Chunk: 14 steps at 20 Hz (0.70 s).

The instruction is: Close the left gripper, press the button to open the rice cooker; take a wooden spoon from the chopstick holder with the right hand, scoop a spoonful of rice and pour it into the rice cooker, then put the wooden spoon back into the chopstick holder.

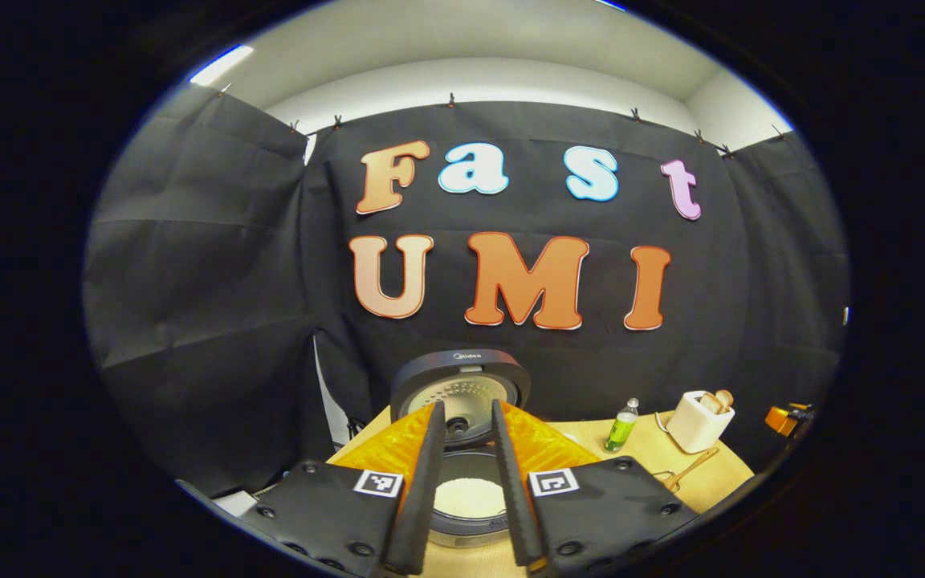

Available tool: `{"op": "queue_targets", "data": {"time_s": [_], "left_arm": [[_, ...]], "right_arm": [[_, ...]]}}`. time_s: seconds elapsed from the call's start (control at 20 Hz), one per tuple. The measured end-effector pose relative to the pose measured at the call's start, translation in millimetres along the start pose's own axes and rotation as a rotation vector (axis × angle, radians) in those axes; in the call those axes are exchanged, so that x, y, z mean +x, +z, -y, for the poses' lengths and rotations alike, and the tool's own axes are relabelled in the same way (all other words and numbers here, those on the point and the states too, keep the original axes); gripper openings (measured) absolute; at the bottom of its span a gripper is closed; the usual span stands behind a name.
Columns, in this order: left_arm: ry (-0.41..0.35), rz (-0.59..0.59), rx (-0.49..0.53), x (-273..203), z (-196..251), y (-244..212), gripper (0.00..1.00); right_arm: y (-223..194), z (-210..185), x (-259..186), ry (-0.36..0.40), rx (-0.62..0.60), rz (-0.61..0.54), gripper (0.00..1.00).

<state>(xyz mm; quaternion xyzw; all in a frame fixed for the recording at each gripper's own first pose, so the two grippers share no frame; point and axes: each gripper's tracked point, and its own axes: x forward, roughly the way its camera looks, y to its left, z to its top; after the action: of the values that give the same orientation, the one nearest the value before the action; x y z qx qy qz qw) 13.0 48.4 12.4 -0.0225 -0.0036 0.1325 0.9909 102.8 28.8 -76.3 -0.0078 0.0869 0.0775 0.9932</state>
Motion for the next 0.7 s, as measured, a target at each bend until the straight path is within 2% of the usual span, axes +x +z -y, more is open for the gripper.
{"op": "queue_targets", "data": {"time_s": [0.1, 0.55, 0.7], "left_arm": [[0.029, 0.015, -0.004, -7, -9, 4, 0.67], [0.246, 0.085, 0.037, -49, -52, 22, 0.95], [0.287, 0.093, 0.042, -61, -55, 23, 0.95]], "right_arm": [[-17, -5, 18, 0.020, -0.005, -0.022, 0.95], [-92, -16, 80, 0.074, 0.002, -0.158, 0.95], [-123, -20, 94, 0.082, 0.045, -0.236, 0.95]]}}
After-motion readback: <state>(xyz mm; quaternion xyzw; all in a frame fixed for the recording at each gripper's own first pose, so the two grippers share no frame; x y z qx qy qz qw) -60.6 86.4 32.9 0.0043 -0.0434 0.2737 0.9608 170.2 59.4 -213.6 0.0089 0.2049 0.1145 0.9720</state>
